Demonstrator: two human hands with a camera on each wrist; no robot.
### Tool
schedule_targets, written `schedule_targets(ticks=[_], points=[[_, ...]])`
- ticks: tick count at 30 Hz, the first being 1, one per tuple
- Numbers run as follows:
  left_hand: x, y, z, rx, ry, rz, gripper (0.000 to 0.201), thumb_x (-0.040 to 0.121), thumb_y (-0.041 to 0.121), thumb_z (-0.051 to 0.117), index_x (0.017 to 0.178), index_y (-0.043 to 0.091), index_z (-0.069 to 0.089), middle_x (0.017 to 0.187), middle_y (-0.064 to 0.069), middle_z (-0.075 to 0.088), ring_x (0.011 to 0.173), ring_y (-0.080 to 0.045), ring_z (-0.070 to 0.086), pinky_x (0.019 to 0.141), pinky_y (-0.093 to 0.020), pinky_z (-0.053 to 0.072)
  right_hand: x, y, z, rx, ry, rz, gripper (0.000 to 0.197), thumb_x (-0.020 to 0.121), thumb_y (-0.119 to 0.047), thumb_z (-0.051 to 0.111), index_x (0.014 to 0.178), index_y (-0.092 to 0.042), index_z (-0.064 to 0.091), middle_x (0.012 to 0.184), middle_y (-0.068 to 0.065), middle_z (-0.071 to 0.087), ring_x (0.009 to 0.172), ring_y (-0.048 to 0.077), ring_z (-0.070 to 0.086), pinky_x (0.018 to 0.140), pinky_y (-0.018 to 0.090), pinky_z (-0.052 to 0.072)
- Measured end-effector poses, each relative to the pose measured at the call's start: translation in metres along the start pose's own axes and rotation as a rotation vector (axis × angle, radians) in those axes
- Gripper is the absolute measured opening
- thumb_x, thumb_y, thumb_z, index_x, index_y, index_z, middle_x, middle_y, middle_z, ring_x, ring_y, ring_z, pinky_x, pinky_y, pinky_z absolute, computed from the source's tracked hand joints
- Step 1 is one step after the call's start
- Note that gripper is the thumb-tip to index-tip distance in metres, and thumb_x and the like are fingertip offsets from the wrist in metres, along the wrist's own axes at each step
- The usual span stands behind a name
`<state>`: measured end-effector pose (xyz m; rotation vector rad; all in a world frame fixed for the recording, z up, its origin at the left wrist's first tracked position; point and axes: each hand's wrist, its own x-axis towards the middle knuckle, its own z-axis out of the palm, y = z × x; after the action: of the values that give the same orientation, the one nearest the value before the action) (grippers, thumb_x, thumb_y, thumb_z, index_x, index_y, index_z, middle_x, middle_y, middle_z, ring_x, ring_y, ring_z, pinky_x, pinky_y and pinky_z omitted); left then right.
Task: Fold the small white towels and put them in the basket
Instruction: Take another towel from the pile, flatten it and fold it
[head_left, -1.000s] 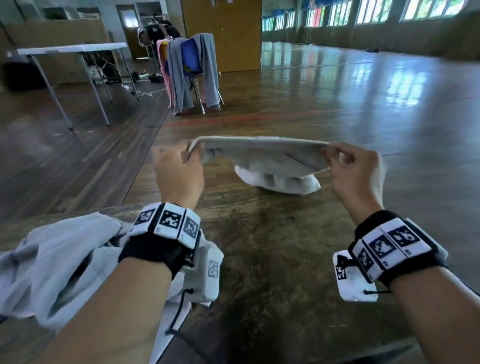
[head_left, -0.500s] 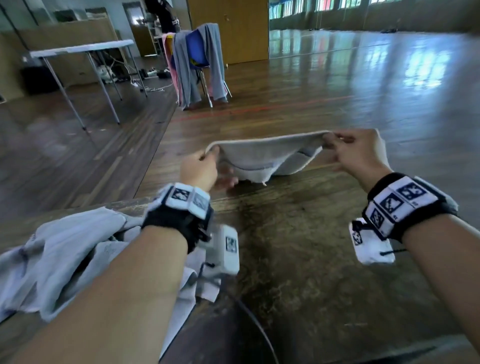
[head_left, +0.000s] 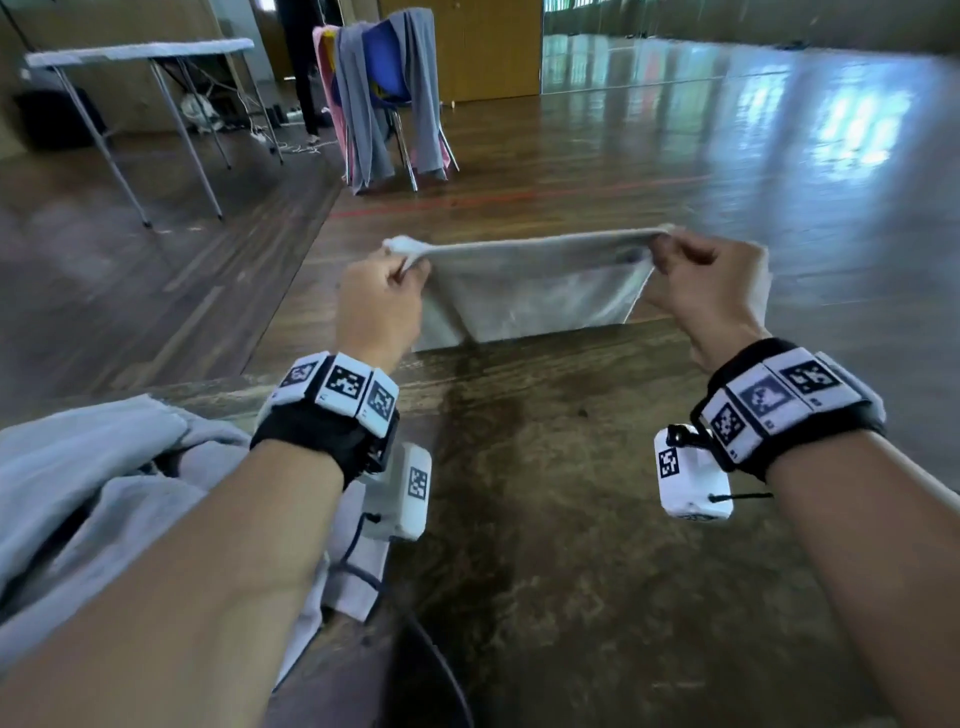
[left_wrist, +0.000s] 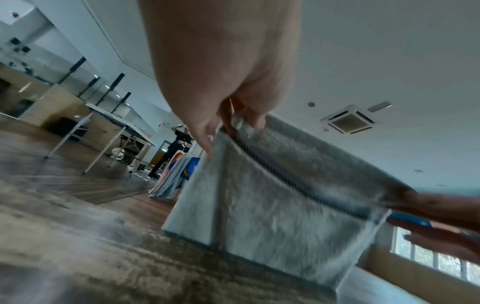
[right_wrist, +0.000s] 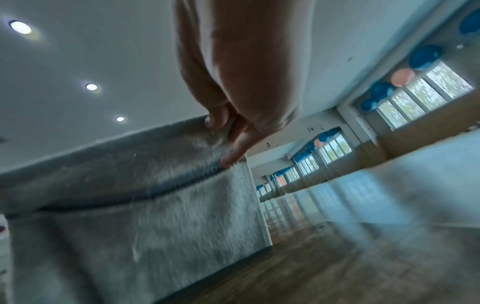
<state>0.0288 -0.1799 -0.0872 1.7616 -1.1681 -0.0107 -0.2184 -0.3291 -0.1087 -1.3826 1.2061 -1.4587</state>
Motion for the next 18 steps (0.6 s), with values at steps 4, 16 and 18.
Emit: schedule_targets(ticks=[4,16,18], points=[[-0.006,-0.005,-0.002,0.220,-0.177,-0.060,0.035,0.100,0.021,0.055,0.074,-0.002,0.061,0.069,-0.010,0.049,0.065,-0.024,0.044,0.056,-0.031,0.027,-0.003,0.006,-0.014,-0.427,-0.132,-0.108,0.006,0.086,-0.037,0.078,0.086,-0.032,0.080,0.081,-0.009,0.074,0.079,0.010,0.068,0.069,0.024,0.054],[-0.057,-0.008,-0.070,0.483,-0.532,0.026,0.019,0.094,0.007,0.058,0.094,0.007,0.078,0.077,-0.008,0.071,0.075,-0.027,0.063,0.064,-0.033,0.042,-0.061,-0.024,-0.085,-0.744,-0.592,-0.429,0.024,0.091,-0.028,0.072,0.069,-0.034,0.065,0.064,-0.018,0.066,0.069,0.010,0.062,0.064,0.028,0.042],[-0.067,-0.003,-0.085,0.442,-0.532,0.043,0.020,0.091,0.003,0.060,0.092,0.010,0.078,0.083,-0.007,0.073,0.081,-0.027,0.066,0.069,-0.034,0.047,-0.081,-0.034,-0.106,-0.620,-0.559,-0.413,0.024,0.093,-0.026,0.070,0.070,-0.028,0.064,0.057,-0.022,0.059,0.057,0.000,0.051,0.057,0.017,0.038]])
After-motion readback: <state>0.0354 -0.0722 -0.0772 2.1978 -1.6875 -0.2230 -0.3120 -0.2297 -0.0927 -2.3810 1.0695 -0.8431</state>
